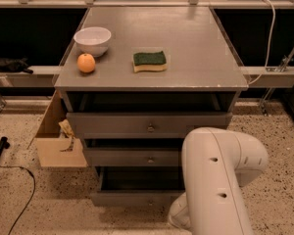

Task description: Close bottom drawer

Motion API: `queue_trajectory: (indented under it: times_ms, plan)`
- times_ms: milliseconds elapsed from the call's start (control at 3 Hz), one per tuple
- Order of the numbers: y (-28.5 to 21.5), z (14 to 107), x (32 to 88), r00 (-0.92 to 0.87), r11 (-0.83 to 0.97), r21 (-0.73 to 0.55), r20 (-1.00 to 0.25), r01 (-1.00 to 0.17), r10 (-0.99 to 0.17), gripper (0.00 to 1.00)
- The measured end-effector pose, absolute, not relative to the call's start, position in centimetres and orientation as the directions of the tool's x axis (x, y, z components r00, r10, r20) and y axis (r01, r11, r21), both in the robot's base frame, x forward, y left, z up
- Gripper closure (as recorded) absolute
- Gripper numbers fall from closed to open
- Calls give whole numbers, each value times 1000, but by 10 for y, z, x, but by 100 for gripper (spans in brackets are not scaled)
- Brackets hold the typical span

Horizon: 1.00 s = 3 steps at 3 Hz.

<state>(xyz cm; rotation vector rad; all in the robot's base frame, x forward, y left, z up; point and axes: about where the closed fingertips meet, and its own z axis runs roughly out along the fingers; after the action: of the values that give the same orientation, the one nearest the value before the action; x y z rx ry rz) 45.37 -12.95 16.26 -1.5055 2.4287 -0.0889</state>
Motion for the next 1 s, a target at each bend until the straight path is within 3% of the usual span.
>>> queue_trajectory:
  times_ms: [333,667,1000]
  plan:
    - [-130,162,454,-416,455,-194,-209,-869,-885,78]
    - [-134,161,460,-415,458,-133,-262,-879,-872,99]
    - [-134,160,470,-395,437,-79,-306,-896,-866,100]
